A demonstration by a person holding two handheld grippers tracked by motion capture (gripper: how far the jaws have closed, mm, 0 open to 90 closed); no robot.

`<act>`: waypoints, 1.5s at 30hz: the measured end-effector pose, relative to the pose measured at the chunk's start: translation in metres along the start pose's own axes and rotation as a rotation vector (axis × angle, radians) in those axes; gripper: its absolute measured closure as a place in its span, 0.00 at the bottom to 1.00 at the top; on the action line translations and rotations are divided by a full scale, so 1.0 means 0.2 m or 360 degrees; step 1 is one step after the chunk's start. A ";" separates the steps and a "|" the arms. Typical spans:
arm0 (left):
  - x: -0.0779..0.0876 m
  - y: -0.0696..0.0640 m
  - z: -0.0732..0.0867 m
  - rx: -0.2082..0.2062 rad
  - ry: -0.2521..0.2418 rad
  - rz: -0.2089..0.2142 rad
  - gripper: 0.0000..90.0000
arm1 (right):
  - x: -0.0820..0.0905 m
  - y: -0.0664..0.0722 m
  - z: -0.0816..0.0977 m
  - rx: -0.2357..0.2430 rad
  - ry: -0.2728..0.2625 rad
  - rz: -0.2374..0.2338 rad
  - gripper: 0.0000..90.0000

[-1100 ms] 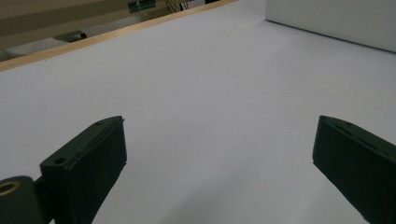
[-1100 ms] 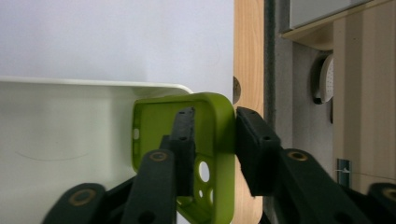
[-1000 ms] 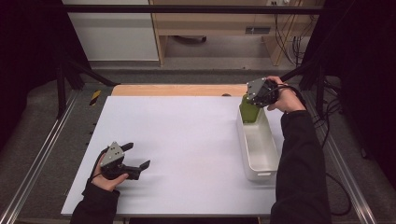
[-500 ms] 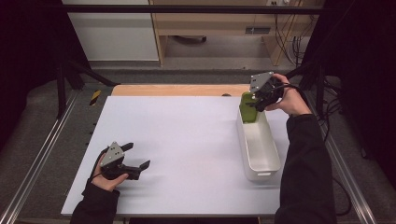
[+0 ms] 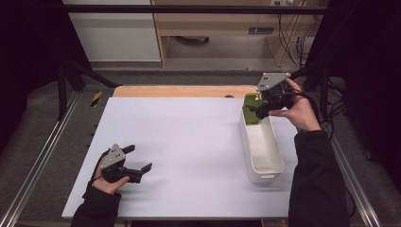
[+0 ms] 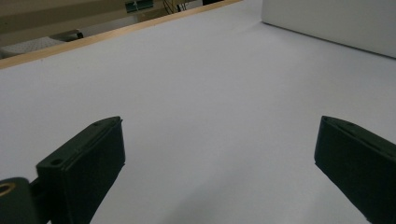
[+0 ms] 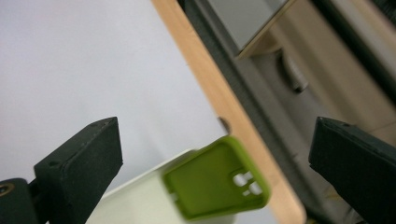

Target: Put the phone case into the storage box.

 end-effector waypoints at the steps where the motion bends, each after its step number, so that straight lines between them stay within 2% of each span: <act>1: 0.00 0.00 0.00 0.0004 0.0001 0.0001 0.01 | 0.01 0.01 0.00 -0.0024 0.0003 -0.0001 0.03; 2: 0.00 0.00 0.00 0.0006 0.0001 0.0003 0.01 | 0.02 0.03 0.00 -0.0045 0.0003 0.0003 0.02; 4: 0.00 0.00 0.00 0.0002 0.0001 0.0004 0.01 | 0.03 0.06 0.01 -0.0137 -0.0019 -0.0011 0.01; 10: 0.01 0.00 0.00 0.0011 -0.0003 0.0005 0.01 | 0.08 0.14 0.04 -0.0302 -0.0152 0.0027 0.00; 17: 0.01 0.00 -0.01 0.0018 -0.0025 0.0010 0.01 | 0.14 0.23 0.08 -0.0531 -0.0371 0.0056 0.00; 21: 0.02 0.00 -0.01 0.0023 -0.0032 0.0014 0.00 | 0.16 0.28 0.12 -0.0604 -0.0437 0.0090 0.00; 24: 0.02 0.00 -0.01 0.0026 -0.0040 0.0019 0.00 | 0.17 0.33 0.15 -0.0688 -0.0546 0.0100 0.00; 27: 0.02 0.00 -0.01 0.0026 -0.0042 0.0023 0.00 | 0.18 0.39 0.19 -0.0688 -0.0609 0.0090 0.00; 33: 0.02 0.00 -0.02 0.0027 -0.0056 0.0029 0.00 | 0.18 0.49 0.32 -0.0690 -0.0642 0.0044 0.00; 35: 0.02 0.00 -0.02 0.0029 -0.0062 0.0029 0.00 | 0.19 0.51 0.35 -0.0714 -0.0677 0.0063 0.00; 38: 0.03 0.00 -0.02 0.0029 -0.0066 0.0034 0.00 | 0.20 0.55 0.42 -0.0753 -0.0737 0.0032 0.00; 42: 0.03 0.00 -0.02 0.0032 -0.0077 0.0036 0.00 | 0.21 0.58 0.50 -0.0750 -0.0758 0.0018 0.00; 45: 0.03 0.00 -0.03 0.0032 -0.0092 0.0038 0.00 | 0.23 0.60 0.56 -0.0782 -0.0787 0.0034 0.00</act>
Point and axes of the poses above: each handheld gripper's, and its own axes: x roughly backward along the jaws, z roughly out of its underside, y roughly to its left, the point moved 5 cm from there along -x, roughly forward along the jaws, and after that the axes turned 7 degrees about -z, right-handed, at the moved point
